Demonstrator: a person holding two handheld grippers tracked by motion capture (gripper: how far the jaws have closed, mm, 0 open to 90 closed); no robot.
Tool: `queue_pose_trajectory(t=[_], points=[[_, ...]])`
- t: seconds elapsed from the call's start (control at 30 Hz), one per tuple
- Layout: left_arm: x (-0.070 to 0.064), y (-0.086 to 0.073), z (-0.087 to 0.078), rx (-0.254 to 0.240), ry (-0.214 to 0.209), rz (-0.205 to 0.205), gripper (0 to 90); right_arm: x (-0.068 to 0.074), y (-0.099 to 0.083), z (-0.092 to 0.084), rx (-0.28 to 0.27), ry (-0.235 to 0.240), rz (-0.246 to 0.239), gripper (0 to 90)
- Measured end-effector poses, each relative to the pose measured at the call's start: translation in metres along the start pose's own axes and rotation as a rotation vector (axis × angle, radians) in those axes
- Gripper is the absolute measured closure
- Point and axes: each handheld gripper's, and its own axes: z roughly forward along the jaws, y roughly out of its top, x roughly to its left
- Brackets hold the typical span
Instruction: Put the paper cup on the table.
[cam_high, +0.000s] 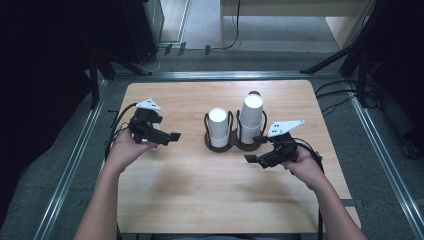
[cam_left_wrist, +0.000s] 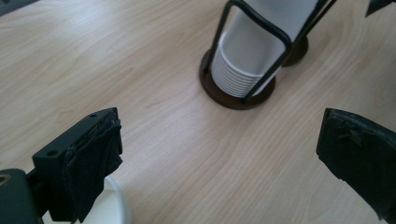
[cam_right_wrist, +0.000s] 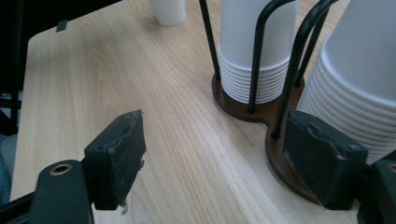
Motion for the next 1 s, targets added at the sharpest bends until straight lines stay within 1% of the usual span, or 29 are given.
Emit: queue_pose_trajectory(t=[0.07, 0.13, 0.2, 0.3, 0.33, 0.47, 0.5, 0.57, 0.63, 0.7, 0.9, 1.0], points=[[-0.005, 0.001, 0.001, -0.001, -0.014, 0.009, 0.4, 0.0, 0.0, 0.0, 0.0, -0.013, -0.001, 21.7], [-0.011, 0.001, 0.002, -0.006, -0.018, 0.02, 0.4, -0.001, 0.0, -0.001, -0.003, -0.023, -0.002, 21.7], [-0.016, 0.001, 0.001, -0.021, -0.043, 0.032, 0.5, 0.0, 0.0, -0.001, -0.004, -0.027, -0.007, 21.7], [-0.024, 0.001, 0.001, -0.028, -0.042, 0.049, 0.5, 0.0, 0.0, -0.002, -0.009, -0.032, -0.012, 21.7], [-0.027, 0.001, 0.002, -0.034, -0.051, 0.055, 0.5, 0.0, 0.0, -0.002, -0.01, -0.033, -0.015, 21.7], [-0.036, 0.001, 0.009, -0.051, -0.075, 0.06, 0.5, 0.001, 0.0, -0.002, -0.008, -0.039, -0.017, 21.7], [-0.039, 0.001, 0.011, -0.053, -0.081, 0.056, 0.5, 0.001, 0.0, -0.002, -0.01, -0.039, -0.02, 21.7], [-0.043, 0.003, 0.015, -0.037, -0.08, 0.065, 0.5, 0.001, 0.0, -0.002, -0.008, -0.039, -0.022, 21.7], [-0.048, 0.005, 0.019, -0.021, -0.071, 0.064, 0.5, 0.001, 0.0, -0.002, -0.007, -0.043, -0.023, 21.7], [-0.052, 0.006, 0.022, -0.027, -0.082, 0.065, 0.5, 0.001, 0.0, -0.002, -0.007, -0.049, -0.028, 21.7], [-0.065, 0.006, 0.031, -0.049, -0.091, 0.085, 0.5, 0.003, 0.0, 0.0, -0.005, -0.056, -0.03, 21.7], [-0.072, 0.007, 0.037, -0.036, -0.107, 0.095, 0.5, 0.004, 0.0, 0.0, -0.002, -0.057, -0.034, 21.7]])
